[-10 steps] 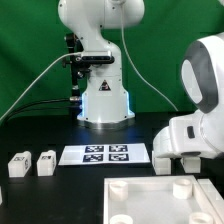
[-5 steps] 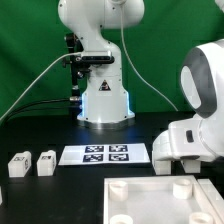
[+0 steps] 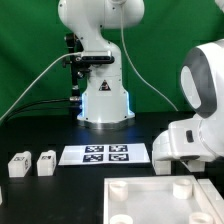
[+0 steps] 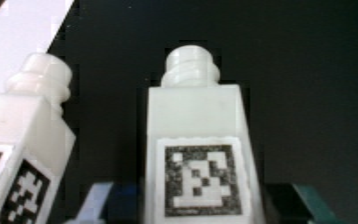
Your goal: Assemble one leg
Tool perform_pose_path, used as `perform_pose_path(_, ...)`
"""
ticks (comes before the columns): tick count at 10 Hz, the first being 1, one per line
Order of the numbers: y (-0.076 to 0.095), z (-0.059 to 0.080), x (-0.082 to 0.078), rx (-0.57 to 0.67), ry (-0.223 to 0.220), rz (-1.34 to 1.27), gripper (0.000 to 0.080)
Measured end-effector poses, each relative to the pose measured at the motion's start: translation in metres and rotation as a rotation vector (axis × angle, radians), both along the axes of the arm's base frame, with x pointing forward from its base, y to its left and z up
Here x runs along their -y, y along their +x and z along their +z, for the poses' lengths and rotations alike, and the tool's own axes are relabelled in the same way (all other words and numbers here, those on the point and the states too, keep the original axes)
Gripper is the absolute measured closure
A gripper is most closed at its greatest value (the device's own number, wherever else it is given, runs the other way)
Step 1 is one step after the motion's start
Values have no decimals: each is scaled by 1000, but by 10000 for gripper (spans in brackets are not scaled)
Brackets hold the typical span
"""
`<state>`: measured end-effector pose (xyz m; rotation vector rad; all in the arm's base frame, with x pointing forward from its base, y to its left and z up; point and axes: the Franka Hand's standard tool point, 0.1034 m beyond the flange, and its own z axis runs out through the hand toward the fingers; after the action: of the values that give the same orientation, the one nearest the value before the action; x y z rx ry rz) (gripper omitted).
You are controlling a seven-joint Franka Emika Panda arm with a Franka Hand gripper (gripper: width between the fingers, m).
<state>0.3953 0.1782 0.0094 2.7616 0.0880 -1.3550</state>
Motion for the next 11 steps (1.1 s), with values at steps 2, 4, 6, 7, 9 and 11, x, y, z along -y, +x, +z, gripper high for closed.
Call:
perform_pose_path(2,0,0,0,0,0,0,509)
perform_pose_path(4,0,0,0,0,0,0,509)
perform_pose_path(6,2,1,0,3,2,-1,508)
perform_pose_path(7,21,19,6,49,29,6,508)
perform_pose_path(9,51,65,24,77,77,20,508)
perform_pose_path(11,97,116,39,401,114,56,508)
